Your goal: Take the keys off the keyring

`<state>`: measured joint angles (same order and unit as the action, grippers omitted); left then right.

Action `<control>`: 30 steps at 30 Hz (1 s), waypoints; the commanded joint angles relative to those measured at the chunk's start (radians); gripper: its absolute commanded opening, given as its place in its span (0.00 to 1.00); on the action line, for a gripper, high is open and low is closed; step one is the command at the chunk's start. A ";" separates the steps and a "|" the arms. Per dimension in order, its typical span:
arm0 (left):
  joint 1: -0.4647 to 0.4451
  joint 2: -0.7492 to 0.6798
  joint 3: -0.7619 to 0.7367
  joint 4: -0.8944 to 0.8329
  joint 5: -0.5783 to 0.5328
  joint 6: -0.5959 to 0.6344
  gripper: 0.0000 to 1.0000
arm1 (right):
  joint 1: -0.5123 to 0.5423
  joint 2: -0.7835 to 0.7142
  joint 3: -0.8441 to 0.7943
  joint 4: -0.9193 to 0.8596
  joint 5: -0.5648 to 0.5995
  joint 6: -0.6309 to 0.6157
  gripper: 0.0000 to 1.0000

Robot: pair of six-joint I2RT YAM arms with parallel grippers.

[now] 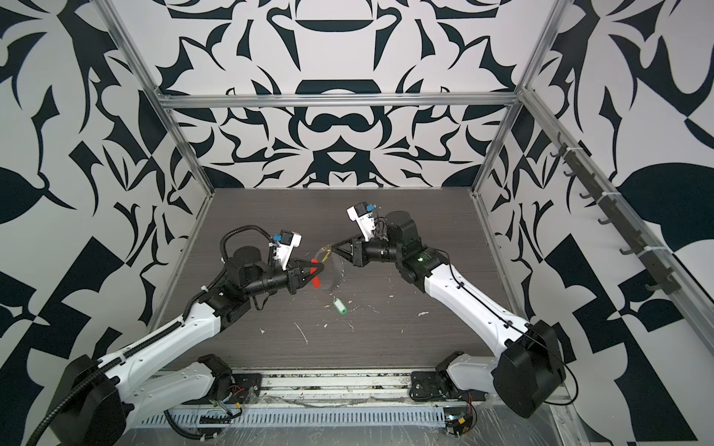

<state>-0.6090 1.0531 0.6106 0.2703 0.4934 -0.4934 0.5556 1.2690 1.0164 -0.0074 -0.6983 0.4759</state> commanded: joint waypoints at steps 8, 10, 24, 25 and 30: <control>-0.001 0.114 0.303 -0.620 -0.144 -0.136 0.00 | -0.003 -0.108 0.042 -0.146 0.342 -0.014 0.48; -0.002 0.128 0.327 -0.671 -0.142 -0.125 0.00 | -0.003 -0.101 0.031 -0.156 0.335 -0.014 0.48; 0.188 0.314 0.361 -0.824 0.153 -0.513 0.00 | 0.080 -0.035 0.006 -0.277 0.463 -0.068 0.48; 0.189 0.321 0.348 -0.801 0.190 -0.556 0.00 | 0.088 -0.026 0.010 -0.290 0.470 -0.072 0.48; 0.168 0.322 0.278 -0.627 0.377 -0.816 0.00 | 0.096 -0.034 0.002 -0.290 0.455 -0.086 0.47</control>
<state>-0.4267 1.4006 0.9222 -0.4595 0.6884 -1.0981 0.6525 1.2602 1.0164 -0.3016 -0.2695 0.4164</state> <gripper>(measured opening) 0.094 0.470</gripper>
